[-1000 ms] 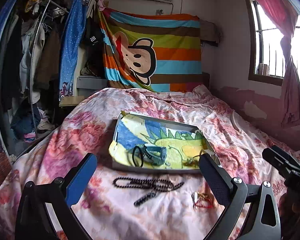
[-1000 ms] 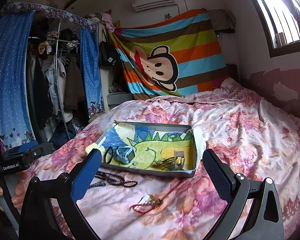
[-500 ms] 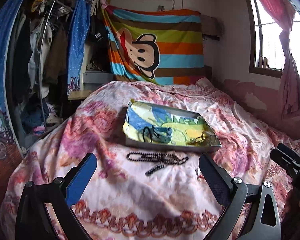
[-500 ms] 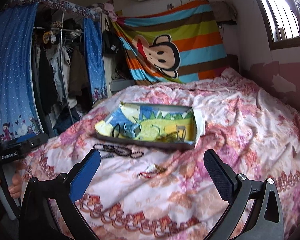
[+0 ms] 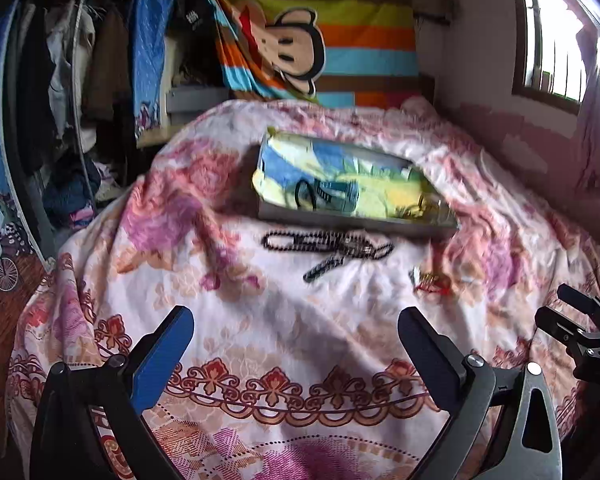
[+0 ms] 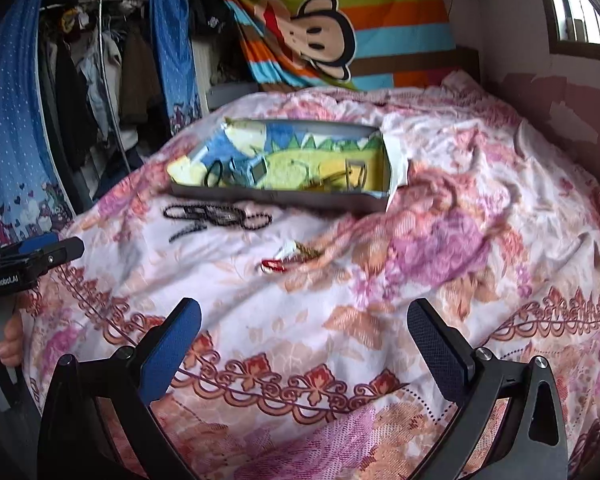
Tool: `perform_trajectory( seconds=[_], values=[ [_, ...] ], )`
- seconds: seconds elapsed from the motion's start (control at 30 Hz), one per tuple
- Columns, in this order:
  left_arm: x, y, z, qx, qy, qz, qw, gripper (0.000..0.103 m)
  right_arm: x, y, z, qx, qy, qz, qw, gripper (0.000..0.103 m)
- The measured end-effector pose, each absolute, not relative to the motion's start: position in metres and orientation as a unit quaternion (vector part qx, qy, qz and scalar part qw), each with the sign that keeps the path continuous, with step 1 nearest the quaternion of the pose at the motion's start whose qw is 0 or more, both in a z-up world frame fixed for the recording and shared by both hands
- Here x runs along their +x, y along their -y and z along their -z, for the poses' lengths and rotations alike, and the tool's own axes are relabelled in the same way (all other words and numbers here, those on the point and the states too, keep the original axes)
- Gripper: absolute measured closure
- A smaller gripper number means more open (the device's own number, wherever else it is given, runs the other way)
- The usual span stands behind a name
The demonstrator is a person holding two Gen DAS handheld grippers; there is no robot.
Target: Organize jewelry
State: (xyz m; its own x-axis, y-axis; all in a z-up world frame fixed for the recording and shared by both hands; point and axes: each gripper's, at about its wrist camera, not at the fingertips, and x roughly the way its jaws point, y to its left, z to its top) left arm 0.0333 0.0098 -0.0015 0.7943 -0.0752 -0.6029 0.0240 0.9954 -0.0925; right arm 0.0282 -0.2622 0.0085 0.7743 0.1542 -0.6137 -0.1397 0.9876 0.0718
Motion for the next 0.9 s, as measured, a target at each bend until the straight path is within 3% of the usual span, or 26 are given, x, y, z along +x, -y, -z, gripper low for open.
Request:
perform_trajectory(
  seconds=[0.2, 0.4, 0.57, 0.9],
  values=[
    [0.055, -0.007, 0.014, -0.020, -0.356, 0.025, 0.934, 0.000, 0.048, 0.264, 0.003, 0.010, -0.361, -0.089, 0.928, 0.002],
    [0.092, -0.002, 0.022, -0.002, -0.393, 0.053, 0.918, 0.000, 0.076, 0.252, 0.011, -0.074, -0.357, -0.104, 0.925, 0.002],
    [0.125, 0.000, 0.034, 0.013, -0.417, 0.081, 0.905, 0.000, 0.098, 0.243, 0.015, -0.061, -0.375, -0.166, 0.910, 0.002],
    [0.165, 0.007, 0.050, 0.053, -0.425, 0.100, 0.898, 0.001, 0.140, 0.226, 0.043, -0.097, -0.425, -0.174, 0.883, 0.002]
  ],
)
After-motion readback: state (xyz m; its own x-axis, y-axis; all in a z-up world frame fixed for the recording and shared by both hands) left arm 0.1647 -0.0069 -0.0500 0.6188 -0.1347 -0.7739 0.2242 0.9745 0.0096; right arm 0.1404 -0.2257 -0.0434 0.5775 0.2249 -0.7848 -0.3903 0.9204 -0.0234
